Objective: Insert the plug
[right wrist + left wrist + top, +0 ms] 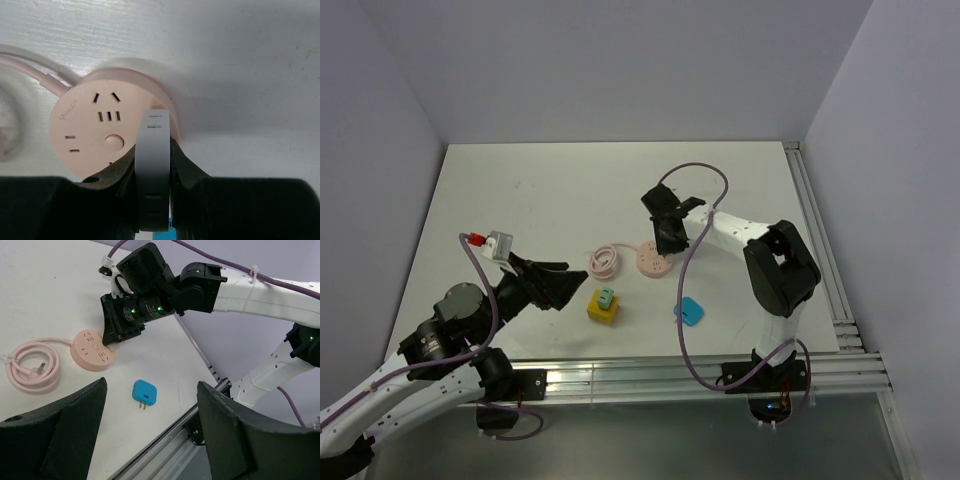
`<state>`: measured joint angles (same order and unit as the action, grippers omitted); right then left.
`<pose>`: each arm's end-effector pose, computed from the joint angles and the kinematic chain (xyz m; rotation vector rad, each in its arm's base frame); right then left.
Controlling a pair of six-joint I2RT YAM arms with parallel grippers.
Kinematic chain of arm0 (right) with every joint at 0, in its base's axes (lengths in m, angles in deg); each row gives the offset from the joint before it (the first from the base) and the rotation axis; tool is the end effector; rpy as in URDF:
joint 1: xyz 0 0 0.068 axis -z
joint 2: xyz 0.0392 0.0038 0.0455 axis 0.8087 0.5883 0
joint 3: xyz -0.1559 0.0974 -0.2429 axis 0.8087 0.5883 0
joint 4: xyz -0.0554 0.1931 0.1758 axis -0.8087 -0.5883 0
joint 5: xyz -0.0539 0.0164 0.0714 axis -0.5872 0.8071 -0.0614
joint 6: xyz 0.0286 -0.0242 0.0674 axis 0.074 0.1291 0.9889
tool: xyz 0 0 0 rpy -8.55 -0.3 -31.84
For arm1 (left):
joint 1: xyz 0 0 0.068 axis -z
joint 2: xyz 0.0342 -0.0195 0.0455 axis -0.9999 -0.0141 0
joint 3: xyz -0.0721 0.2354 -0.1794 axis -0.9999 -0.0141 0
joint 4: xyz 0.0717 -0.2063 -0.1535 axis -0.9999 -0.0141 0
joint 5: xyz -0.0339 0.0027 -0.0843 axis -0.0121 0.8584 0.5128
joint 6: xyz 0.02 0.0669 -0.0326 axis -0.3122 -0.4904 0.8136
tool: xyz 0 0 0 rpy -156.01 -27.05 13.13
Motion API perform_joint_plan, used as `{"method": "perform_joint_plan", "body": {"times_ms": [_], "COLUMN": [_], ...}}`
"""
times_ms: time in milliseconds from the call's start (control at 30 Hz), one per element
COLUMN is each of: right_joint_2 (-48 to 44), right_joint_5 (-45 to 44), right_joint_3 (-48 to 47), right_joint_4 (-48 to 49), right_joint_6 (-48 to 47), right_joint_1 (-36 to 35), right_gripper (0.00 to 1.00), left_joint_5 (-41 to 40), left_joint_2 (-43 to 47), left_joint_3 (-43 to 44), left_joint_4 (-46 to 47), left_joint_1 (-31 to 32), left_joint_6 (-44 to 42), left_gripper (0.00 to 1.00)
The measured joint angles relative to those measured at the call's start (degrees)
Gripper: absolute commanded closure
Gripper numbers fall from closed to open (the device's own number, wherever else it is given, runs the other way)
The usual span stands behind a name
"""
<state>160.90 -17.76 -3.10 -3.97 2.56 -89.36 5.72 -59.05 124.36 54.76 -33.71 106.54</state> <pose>0.3279 0.2191 0.1786 -0.2039 2.7198 0.0577 0.0736 -0.0811 0.3463 0.0426 1.6996 -1.1040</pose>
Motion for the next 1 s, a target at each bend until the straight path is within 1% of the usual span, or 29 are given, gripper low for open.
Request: {"method": "perform_joint_plan", "body": {"times_ms": [67, 133, 167, 200, 233, 267, 300, 367, 500, 600, 667, 733, 833, 933, 1000], "right_joint_2": [0.1, 0.9, 1.1, 1.2, 1.2, 1.2, 1.2, 1.2, -0.5, -6.3, -12.1, -18.9, -28.7, -38.1, -41.5], "right_joint_5": [-0.3, -0.3, -0.3, -0.3, -0.3, -0.6, -0.9, -1.6, -3.0, -3.1, -3.3, -4.0, -4.4, -1.9, 0.5], "right_joint_3": [-1.5, -3.1, -3.7, -4.0, -4.2, -4.6, -5.0, -6.3, -10.1, -9.9, -7.5, -3.3, 6.4, 20.7, 27.5], "right_joint_4": [-1.4, -2.1, -2.4, -2.8, -3.1, -3.8, -4.7, -7.0, -9.7, -11.0, -11.4, -11.7, -11.8, -11.5, -11.3], "right_joint_6": [0.0, -0.1, -0.1, -0.1, 0.1, -0.1, -0.3, -0.5, -0.7, -0.2, 1.1, 3.3, 9.2, 18.4, 23.2], "right_joint_1": [-0.1, -0.1, -0.1, -0.1, -0.1, -0.1, -0.1, -0.1, -0.1, -0.1, -0.1, -0.2, -0.3, -0.3, -0.3], "right_gripper": [1.00, 0.83, 0.72, 0.45, 0.35, 0.22, 0.05, 0.03, 0.02, 0.02, 0.02, 0.04, 0.03, 0.02, 0.02], "left_joint_5": [0.0, 0.0, 0.0, 0.0, 0.0, 0.0, 0.0, 0.0, 0.0, 0.1, 0.1, 0.2, 0.2, 0.2, 0.6], "left_joint_2": [0.0, -0.1, -0.1, -0.1, -0.1, -0.1, -0.1, -0.1, 0.1, 0.4, 0.5, 0.6, 0.7, 0.6, 0.5], "left_joint_3": [0.0, 0.0, 0.0, 0.0, 0.0, 0.0, 0.0, 0.0, 0.0, 0.0, 0.0, 0.0, 0.0, 0.1, 0.4], "left_joint_4": [0.0, 0.0, 0.0, 0.0, 0.0, 0.0, 0.0, -0.2, -1.0, -1.6, -2.2, -2.4, -2.6, -2.6, -2.7], "left_joint_1": [0.0, 0.0, 0.0, 0.0, 0.0, 0.0, 0.0, 0.0, 0.0, 0.0, 0.0, 0.0, 0.0, 0.0, 0.0], "left_joint_6": [0.1, 0.2, 0.3, 0.4, 0.5, 0.7, 1.0, 1.5, 2.7, 3.3, 3.5, 3.7, 3.9, 3.9, 4.0], "left_gripper": [0.22, 0.22, 0.22, 0.22, 0.22, 0.23, 0.23, 0.23, 0.23, 0.23, 0.23, 0.22, 0.21, 0.22, 0.23]}}
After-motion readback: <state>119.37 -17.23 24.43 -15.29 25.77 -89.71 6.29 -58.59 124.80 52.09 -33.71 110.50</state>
